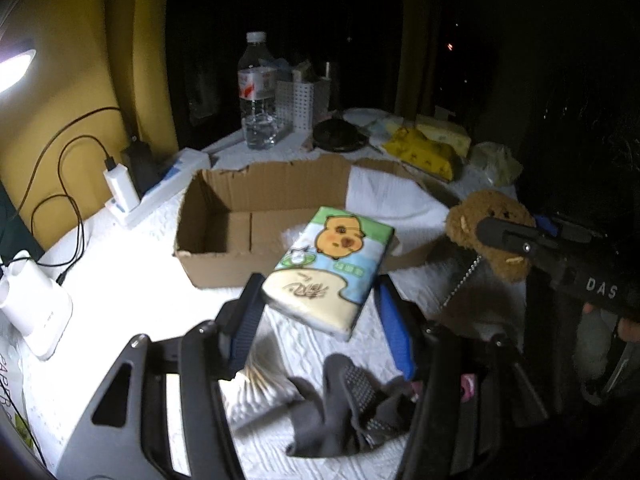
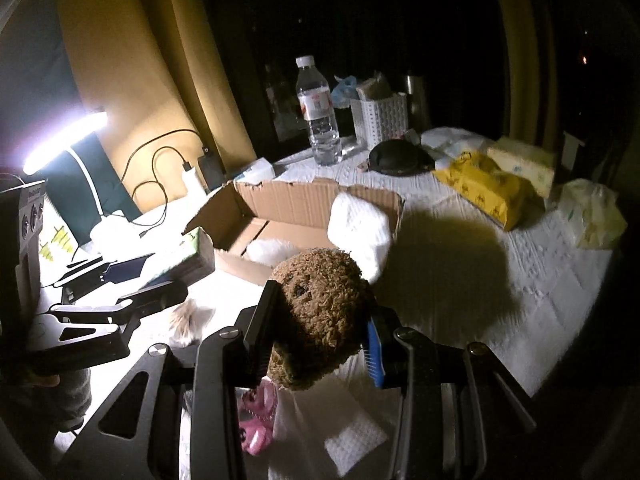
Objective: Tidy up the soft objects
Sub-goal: 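Carry the tissue pack and the teddy bear over the box with both tools, then lower the tissue pack and bear into the box and open both tools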
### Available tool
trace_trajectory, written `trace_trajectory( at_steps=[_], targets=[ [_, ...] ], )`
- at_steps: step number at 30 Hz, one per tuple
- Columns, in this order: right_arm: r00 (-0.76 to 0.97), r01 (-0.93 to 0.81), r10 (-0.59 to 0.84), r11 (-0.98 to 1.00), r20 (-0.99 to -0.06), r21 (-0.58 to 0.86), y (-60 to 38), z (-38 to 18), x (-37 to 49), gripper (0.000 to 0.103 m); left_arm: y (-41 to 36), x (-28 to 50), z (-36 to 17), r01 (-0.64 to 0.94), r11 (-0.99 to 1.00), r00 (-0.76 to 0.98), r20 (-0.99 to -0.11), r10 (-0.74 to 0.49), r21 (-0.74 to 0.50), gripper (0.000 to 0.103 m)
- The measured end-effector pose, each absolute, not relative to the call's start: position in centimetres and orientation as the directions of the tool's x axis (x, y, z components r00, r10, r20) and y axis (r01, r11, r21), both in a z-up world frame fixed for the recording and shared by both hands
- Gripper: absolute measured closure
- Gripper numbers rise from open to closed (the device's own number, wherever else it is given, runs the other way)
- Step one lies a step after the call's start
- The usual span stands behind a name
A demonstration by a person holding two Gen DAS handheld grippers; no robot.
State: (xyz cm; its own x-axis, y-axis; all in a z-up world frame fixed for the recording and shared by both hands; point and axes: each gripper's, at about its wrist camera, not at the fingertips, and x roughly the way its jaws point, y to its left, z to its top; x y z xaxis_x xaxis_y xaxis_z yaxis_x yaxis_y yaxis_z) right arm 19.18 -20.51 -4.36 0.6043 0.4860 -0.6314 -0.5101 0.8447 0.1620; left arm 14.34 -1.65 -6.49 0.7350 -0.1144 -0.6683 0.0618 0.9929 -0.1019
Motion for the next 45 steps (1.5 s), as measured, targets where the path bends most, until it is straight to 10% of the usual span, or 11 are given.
trace_trajectory(
  at_steps=[45],
  targets=[
    [0.570,-0.481,0.426,0.866,-0.703,0.135,-12.2,-8.6,28.0,0.064,4.3,23.6,-11.2,-0.080,0.991,0.692,-0.722,-0.025,-0.110,0.046]
  ],
)
